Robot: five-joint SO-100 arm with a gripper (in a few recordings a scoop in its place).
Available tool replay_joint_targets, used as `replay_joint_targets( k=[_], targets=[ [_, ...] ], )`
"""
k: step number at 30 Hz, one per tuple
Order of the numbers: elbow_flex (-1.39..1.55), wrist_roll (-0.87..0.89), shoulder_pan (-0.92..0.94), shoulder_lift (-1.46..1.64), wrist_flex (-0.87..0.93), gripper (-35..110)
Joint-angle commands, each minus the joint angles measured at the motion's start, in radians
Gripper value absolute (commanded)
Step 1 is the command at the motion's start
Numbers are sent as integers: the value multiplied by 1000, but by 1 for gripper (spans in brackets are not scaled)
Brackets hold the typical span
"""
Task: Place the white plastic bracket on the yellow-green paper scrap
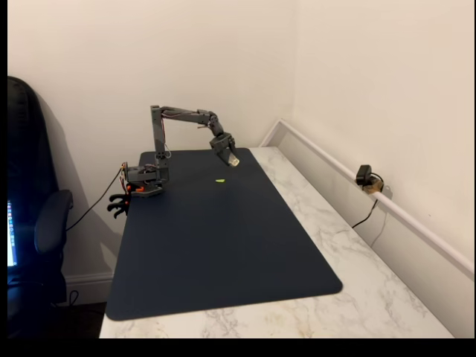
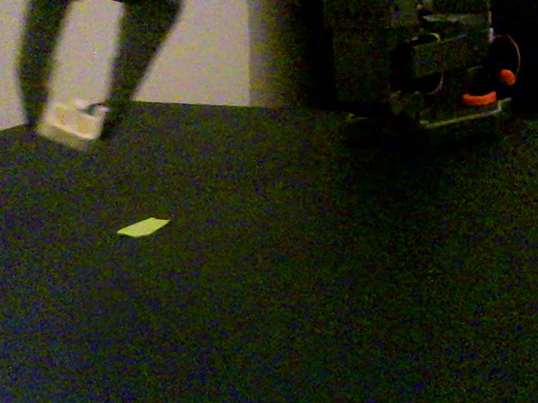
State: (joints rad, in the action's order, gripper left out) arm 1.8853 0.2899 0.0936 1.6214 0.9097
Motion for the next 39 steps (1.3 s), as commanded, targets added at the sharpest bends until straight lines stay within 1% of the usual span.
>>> replay_joint_targets(
  k=[1, 9, 14, 18, 24, 35, 37, 39],
  targets=[
    [84, 18, -2, 167, -3, 0],
    [252, 57, -8, 262, 12, 0],
    [339, 83, -8, 250, -21, 0],
    [387, 92, 6, 222, -81, 0],
    [353, 94, 23, 153, -176, 0],
    [284, 91, 46, 69, -189, 0],
    [279, 58, 44, 78, -176, 9],
    [279, 49, 41, 89, -172, 13]
  ],
)
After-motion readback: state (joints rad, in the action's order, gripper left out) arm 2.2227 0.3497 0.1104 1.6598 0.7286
